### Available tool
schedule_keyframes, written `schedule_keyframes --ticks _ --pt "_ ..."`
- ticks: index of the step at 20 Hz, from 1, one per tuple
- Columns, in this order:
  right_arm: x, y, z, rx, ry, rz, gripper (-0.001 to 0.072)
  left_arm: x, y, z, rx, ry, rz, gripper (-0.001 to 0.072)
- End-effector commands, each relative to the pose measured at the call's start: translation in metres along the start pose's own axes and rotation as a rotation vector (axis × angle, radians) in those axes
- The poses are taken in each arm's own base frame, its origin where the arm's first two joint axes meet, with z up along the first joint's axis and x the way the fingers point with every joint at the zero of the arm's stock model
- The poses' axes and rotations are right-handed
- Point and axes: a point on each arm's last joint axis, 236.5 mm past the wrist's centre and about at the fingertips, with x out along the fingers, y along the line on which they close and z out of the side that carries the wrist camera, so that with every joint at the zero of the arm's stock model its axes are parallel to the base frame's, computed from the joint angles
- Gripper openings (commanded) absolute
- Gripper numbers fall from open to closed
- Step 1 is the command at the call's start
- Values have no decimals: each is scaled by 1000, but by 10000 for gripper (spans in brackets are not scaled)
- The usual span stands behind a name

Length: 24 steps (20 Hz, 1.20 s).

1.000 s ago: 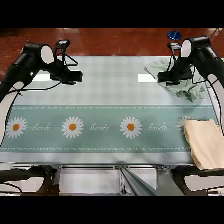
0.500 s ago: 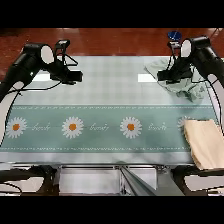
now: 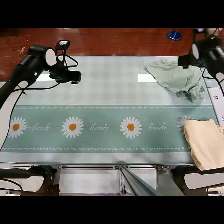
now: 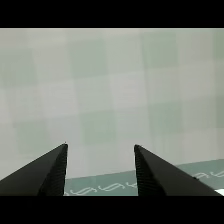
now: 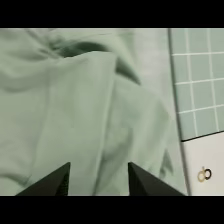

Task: Fold the shirts.

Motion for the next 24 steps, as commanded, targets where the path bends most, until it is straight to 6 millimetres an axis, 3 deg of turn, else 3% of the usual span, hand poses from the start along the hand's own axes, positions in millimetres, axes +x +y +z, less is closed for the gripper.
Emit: schedule_keyframes --ticks 1,2,4,9,10,11,12,13,14,15,17,20,22,24 --pt "42 -61 -31 252 127 -34 416 5 20 12 6 -41 50 510" --pt "56 -63 -51 315 211 12 414 6 23 15 -2 -53 51 510" --pt "78 -49 -83 401 351 145 414 5 25 19 -6 -69 51 510" --pt "100 -8 -126 383 526 259 410 1 23 22 4 -87 48 510" --pt "99 -2 -135 355 561 266 375 -3 24 20 3 -79 49 510" --pt "97 5 -138 321 576 281 267 -12 25 18 2 -76 51 510" --pt "91 12 -135 280 568 311 106 -23 27 17 -3 -84 52 510" --pt "84 18 -129 249 547 345 20 -38 30 18 -13 -101 54 509" --pt "72 21 -117 229 509 375 19 -57 34 18 -24 -124 55 510" --pt "59 24 -100 217 449 411 18 -73 37 16 -45 -136 55 509" --pt "15 27 -47 223 258 494 18 -101 32 -4 -78 -163 18 510" --pt "-97 23 46 234 -102 635 18 -99 7 -74 -98 -163 -86 509" --pt "-175 14 84 191 -285 666 18 -97 0 -119 -129 -170 -133 510" --pt "-252 6 110 156 -452 697 18 -107 2 -144 -128 -203 -137 510"
